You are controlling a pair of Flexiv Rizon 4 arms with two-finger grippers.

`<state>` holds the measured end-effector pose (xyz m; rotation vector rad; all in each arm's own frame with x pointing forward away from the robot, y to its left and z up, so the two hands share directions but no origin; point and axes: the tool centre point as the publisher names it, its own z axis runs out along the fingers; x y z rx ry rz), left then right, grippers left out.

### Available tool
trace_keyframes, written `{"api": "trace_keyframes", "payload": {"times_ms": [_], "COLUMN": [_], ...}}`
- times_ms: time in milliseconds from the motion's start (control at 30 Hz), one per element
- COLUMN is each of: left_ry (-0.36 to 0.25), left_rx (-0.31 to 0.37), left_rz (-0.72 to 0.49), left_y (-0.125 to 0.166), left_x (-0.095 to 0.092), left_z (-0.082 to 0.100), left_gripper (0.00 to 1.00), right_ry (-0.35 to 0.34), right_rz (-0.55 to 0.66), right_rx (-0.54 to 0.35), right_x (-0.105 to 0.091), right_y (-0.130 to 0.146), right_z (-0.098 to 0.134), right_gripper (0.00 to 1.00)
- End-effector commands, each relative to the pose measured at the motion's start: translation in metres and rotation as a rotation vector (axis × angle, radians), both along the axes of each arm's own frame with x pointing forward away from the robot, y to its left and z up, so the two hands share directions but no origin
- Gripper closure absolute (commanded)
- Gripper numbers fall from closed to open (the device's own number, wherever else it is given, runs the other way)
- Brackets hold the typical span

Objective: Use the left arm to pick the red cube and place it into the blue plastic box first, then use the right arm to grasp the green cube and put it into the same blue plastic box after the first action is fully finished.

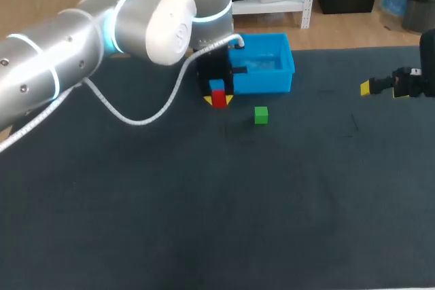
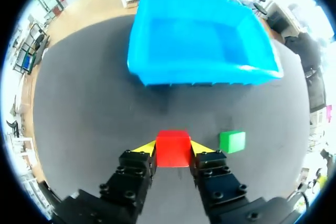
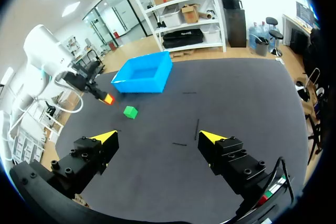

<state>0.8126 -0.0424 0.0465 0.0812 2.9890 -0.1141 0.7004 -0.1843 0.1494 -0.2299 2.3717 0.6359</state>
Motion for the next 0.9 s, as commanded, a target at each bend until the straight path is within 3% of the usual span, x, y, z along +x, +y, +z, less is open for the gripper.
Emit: {"api": "trace_keyframes", "payload": {"times_ms": [33,200,333,567,667,767,900], "left_ry": [-0.009,-0.044,-0.074,-0.094,-0.113,-0.147,-0.206], "left_rx": [-0.018,-0.022,-0.009,-0.02,-0.054,-0.091,-0.089], "left_rz": [-0.021,-0.064,-0.083,-0.117,-0.147,-0.195,-0.249], "left_y": [0.009,0.012,0.014,0.015,0.018,0.022,0.026], "left_x": [-0.002,0.0,-0.002,-0.004,-0.001,0.003,0.006], "left_z": [0.03,0.064,0.078,0.081,0.08,0.08,0.086], "left_gripper": [1.0,1.0,1.0,1.0,1.0,1.0,1.0], "right_ry": [0.0,0.0,0.0,0.0,0.0,0.0,0.0], "right_rz": [0.001,0.001,0.001,0.001,0.001,0.001,0.001], "right_rx": [-0.001,-0.001,-0.001,-0.001,-0.001,-0.001,-0.001], "right_x": [0.0,0.0,0.0,0.0,0.0,0.0,0.0], "right_y": [0.0,0.0,0.0,0.0,0.0,0.0,0.0], "right_z": [0.0,0.0,0.0,0.0,0.0,0.0,0.0], "right_gripper": [0.0,0.0,0.0,0.0,0.0,0.0,0.0]}}
